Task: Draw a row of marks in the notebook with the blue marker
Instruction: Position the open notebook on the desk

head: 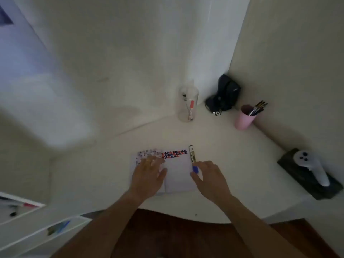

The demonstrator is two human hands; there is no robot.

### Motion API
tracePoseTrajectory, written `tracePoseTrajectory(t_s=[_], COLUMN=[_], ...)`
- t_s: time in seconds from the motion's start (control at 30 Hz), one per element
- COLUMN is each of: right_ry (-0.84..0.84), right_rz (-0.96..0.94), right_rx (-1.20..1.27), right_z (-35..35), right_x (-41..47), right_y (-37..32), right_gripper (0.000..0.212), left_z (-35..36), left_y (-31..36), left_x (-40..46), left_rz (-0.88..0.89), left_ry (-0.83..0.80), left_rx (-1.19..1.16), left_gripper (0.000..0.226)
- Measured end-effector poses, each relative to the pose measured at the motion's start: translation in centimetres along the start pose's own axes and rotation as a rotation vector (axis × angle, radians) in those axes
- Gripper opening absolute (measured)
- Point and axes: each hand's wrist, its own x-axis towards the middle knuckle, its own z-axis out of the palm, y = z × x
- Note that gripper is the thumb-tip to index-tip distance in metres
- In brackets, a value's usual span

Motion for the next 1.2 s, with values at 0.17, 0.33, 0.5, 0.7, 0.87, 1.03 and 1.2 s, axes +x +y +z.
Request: tracePoseTrajectory(t_s=[0.17, 0.33, 0.5, 0.7, 0.87, 1.03, 1.2], right_ry=[0.008, 0.144, 0.190, 0.247, 0.279, 0.291, 0.359], right_rz=[-0.120, -0.209, -0.240, -0.262, -0.263, -0.217, -0.214], right_rx=[-0.155, -0.276, -0.275, -0.282, -0.265, -0.173, -0.140], right_z=[7.4, 11.5, 12.2, 12.4, 12.9, 12.7, 12.4], right_x=[2.3, 2.1, 2.1, 1.2, 1.0, -0.4, -1.5], right_y=[3.4, 6.3, 6.5, 6.3, 6.5, 6.3, 6.0], right_gripper=[0.053, 0.060, 0.060, 0.058, 0.056, 0.054, 0.046], left_z=[7.9, 12.0, 12.5, 12.8, 13.5, 13.0, 12.3], left_y=[-1.4, -3.6, -3.8, -3.8, -4.0, -3.7, -3.0], left_x=[0.5, -0.8, -0.9, -1.5, -1.1, -2.8, -4.1], left_rz=[0.077, 0.143, 0.147, 0.128, 0.130, 0.053, 0.028], left_ry=[0.002, 0.063, 0.083, 0.119, 0.158, 0.177, 0.123], left_rx=[0.089, 0.152, 0.137, 0.148, 0.155, 0.141, 0.154], left_gripper=[0.050, 0.060, 0.061, 0.061, 0.062, 0.074, 0.073])
